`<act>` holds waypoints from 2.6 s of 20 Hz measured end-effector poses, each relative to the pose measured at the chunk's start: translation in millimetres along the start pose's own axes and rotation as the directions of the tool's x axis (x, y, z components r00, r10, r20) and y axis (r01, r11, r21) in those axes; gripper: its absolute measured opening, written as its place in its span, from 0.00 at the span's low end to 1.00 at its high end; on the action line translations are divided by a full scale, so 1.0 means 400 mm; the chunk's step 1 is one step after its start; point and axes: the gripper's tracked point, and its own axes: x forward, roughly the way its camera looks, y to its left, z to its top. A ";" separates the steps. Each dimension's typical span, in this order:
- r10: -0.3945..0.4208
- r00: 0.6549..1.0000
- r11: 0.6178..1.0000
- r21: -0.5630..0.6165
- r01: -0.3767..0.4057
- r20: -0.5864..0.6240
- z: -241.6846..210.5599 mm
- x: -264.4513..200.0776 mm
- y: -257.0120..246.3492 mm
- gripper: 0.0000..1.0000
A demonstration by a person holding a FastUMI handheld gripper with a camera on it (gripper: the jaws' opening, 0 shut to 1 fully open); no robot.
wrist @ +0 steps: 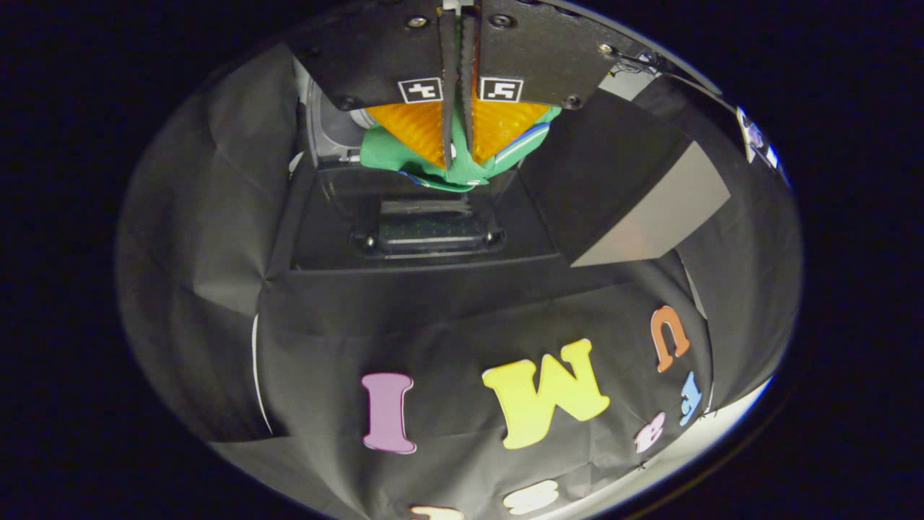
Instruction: Put the clothes into the washing machine and then close the washing machine lid.
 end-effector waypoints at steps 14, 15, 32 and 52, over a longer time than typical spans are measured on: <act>-0.078 0.957 0.990 0.087 0.107 -0.279 -0.282 0.274 -0.068 0.06; -0.087 0.950 0.988 0.094 0.120 -0.299 -0.305 0.291 -0.077 0.06; -0.179 0.796 0.925 0.177 0.337 -0.578 -0.586 0.409 -0.144 0.06; -0.228 0.837 0.919 0.173 0.353 -0.497 -0.546 0.319 -0.114 0.63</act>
